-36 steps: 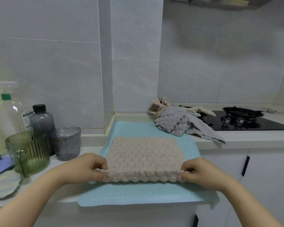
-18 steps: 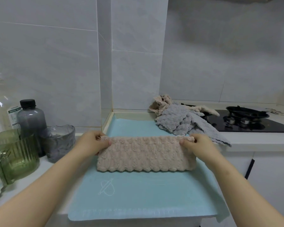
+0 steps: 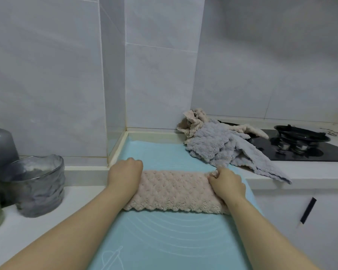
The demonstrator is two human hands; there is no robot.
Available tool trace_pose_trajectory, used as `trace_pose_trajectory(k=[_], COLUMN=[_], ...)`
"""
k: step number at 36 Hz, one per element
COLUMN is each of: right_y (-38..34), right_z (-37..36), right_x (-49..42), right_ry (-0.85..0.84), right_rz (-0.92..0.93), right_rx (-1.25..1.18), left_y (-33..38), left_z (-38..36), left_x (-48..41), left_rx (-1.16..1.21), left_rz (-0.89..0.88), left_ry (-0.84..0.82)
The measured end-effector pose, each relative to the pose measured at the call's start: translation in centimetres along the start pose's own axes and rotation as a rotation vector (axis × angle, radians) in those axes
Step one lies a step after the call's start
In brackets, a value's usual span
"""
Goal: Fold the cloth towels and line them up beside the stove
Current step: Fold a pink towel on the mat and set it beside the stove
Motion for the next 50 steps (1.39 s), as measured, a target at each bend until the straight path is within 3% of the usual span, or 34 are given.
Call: trace_pose_trajectory(k=[6,13,23,29,39,42,50], right_y=[-0.4,0.4,2.6,3.1,2.2,2.3,3.2], right_z=[-0.4,-0.8,3.4,1.3,4.1,3.8,1.4], right_x=[-0.4,-1.0,0.2,-0.9,-0.1,-0.4,-1.9], right_ry=[-0.012,-0.097,0.197,0.064,0.327,0.321,0.114], right_rz=[0.005,0.004,-0.007,-0.054,0.025,0.031,-0.028], right_rx=[0.161,0.058,-0.087,0.011,-0.088,-0.102,-0.115], left_y=[-0.5,-0.2,-0.3,-0.1,-1.4,-1.2,-0.6], left_z=[-2.3,-2.2,0.3,-1.4,0.7,-0.4,-2.4], left_x=[-1.9,-2.1,-1.0,-1.4,-0.9,-1.7,-3.0], left_rx=[0.142,0.118,0.538,0.562,0.670,0.633,0.347], left_rz=[-0.099,-0.139,-0.209,-0.166,-0.149,-0.131,-0.008], left_ry=[-0.050,-0.046,0.156,0.075,0.324,0.257,0.040])
Point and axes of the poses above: each hand's wrist, its own x-axis away from the middle knuckle, its own z-axis out of the back of the hand, y = z × x, the point moved 8 cm from there along -x, towards the middle knuckle, and after that the axes turned 15 degrees about -y, right-handed, at the moved point
